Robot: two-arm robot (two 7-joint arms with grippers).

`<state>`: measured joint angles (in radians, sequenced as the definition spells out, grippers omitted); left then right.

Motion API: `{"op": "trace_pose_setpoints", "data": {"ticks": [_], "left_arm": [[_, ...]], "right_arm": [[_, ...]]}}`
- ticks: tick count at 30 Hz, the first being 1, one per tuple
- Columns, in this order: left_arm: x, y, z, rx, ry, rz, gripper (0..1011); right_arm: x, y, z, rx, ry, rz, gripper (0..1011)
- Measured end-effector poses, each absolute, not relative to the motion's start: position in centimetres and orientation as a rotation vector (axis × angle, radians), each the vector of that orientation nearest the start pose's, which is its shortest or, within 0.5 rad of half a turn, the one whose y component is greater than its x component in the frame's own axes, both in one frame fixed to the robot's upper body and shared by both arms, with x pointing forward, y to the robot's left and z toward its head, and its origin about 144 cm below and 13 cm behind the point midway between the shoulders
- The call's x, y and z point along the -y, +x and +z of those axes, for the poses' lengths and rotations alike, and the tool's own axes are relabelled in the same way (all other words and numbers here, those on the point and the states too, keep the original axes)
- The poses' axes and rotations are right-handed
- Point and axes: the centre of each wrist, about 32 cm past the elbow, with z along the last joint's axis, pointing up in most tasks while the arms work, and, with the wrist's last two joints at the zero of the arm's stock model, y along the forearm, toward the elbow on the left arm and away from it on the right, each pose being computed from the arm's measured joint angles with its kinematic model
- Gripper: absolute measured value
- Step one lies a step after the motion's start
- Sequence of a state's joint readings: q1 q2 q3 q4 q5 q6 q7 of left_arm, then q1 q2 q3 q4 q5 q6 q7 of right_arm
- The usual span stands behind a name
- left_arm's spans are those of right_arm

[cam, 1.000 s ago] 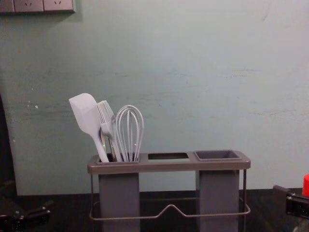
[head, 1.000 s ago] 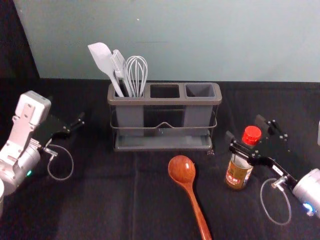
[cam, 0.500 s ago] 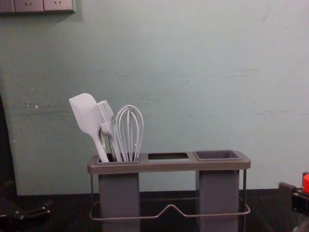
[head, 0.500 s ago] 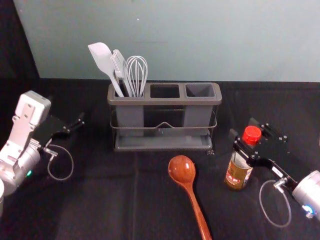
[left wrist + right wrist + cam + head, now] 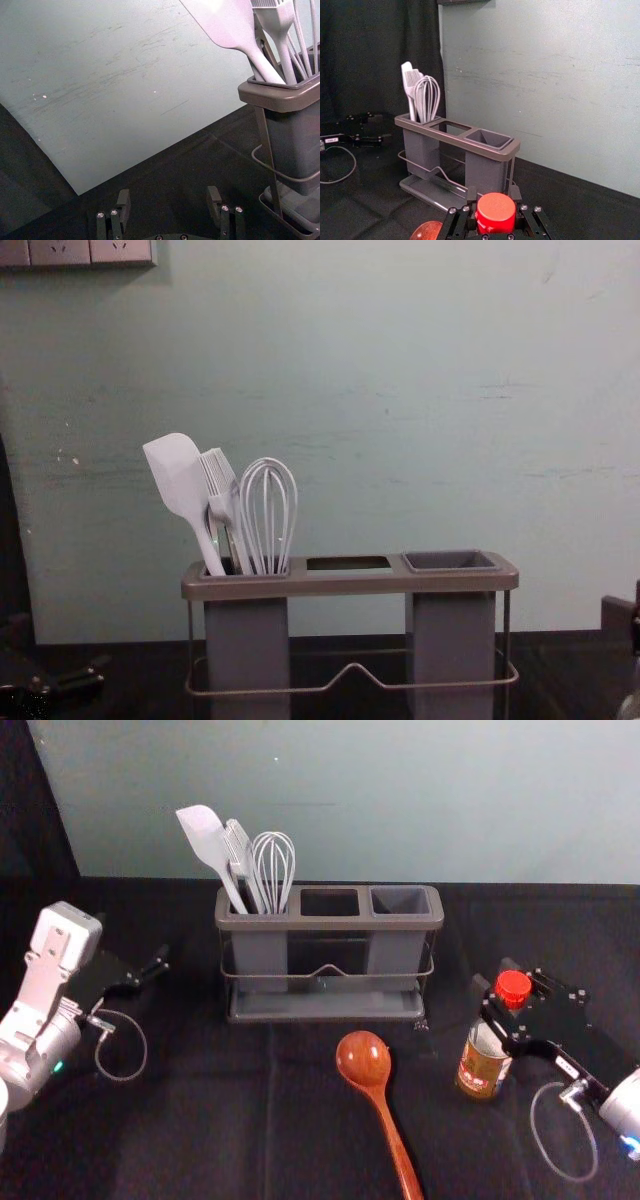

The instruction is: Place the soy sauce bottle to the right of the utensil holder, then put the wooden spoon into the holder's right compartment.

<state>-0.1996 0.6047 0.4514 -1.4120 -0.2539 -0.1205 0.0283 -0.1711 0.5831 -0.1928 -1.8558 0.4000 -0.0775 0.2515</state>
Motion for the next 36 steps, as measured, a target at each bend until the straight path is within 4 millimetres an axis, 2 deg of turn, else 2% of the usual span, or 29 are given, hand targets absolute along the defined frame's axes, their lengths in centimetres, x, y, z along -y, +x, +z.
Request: {"op": "trace_pose_setpoints", "data": {"ticks": [5,9,12,18,25,36], "left_arm": [[-31.0,48.9,114.0,0.285,0.304,1.248,1005],[-31.0,48.9,114.0,0.285,0.304,1.248,1005],[-31.0,48.9,114.0,0.285,0.304,1.248,1005],[-31.0,48.9,114.0,0.285,0.304,1.248,1005],[-31.0,48.9,114.0,0.285,0.304,1.248,1005],[-31.0,48.9,114.0,0.285,0.304,1.248,1005]], "right_arm": [[29.9,40.6,119.2,0.147,-0.063,-0.974,392],[31.2,41.6,119.6,0.148,-0.068,-0.935,388],[32.8,43.3,119.8,0.138,-0.051,-0.888,388],[34.6,46.3,119.9,0.125,-0.026,-0.849,390],[34.8,49.4,119.6,0.11,-0.019,-0.838,388],[33.8,53.1,118.6,0.088,-0.021,-0.844,390]]}}
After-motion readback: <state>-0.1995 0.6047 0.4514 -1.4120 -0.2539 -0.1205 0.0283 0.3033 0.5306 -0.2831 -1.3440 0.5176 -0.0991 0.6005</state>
